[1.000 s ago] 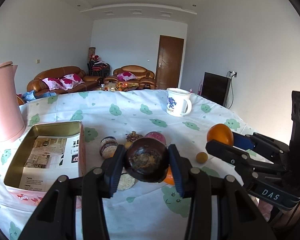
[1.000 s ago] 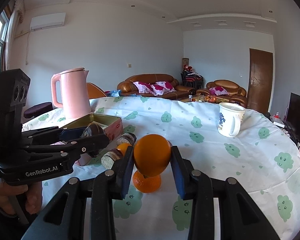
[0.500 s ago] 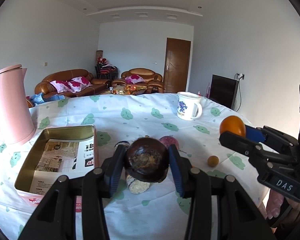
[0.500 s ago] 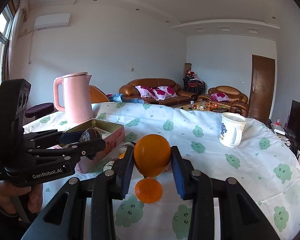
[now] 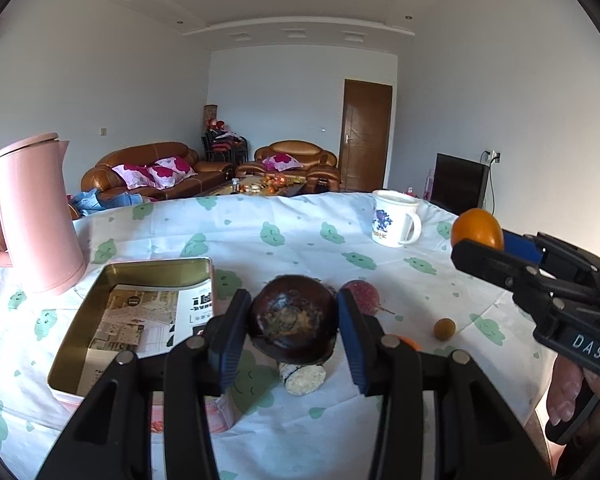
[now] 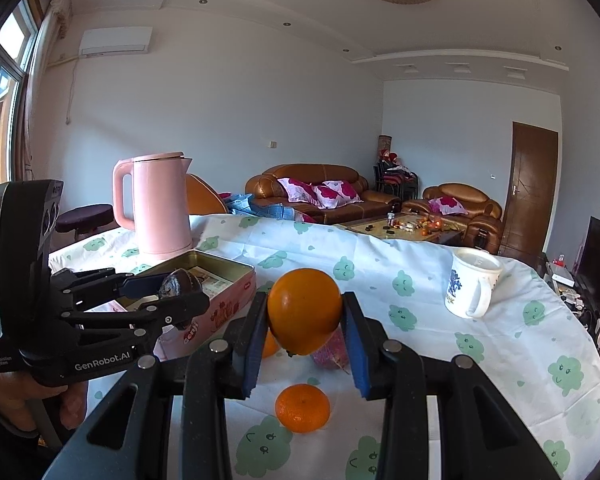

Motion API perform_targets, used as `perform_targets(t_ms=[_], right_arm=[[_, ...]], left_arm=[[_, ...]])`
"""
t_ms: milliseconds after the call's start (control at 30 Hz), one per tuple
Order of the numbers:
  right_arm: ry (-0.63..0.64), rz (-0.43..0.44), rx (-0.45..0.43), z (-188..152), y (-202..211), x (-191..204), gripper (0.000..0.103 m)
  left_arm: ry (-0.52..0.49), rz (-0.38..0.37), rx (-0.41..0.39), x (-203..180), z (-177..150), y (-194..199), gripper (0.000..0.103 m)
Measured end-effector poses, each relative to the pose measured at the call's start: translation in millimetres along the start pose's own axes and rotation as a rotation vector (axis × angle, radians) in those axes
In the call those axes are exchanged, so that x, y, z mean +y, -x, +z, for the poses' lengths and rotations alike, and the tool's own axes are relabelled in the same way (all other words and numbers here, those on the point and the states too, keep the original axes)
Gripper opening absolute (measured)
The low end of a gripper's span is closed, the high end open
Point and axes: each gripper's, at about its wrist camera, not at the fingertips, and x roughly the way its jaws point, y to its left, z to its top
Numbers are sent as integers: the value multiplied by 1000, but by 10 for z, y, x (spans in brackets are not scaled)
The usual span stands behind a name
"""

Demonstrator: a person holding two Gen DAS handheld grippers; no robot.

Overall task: Organize fruits
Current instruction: 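Carry the dark fruit and the orange in both grippers over the open tin box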

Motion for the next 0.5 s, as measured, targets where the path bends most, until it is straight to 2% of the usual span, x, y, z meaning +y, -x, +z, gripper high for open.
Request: perform_targets(t_ms=[500], right_arm=[[48,59,-4,263,-218,175,38]], left_arm=[[16,56,10,259,74,-53,45]])
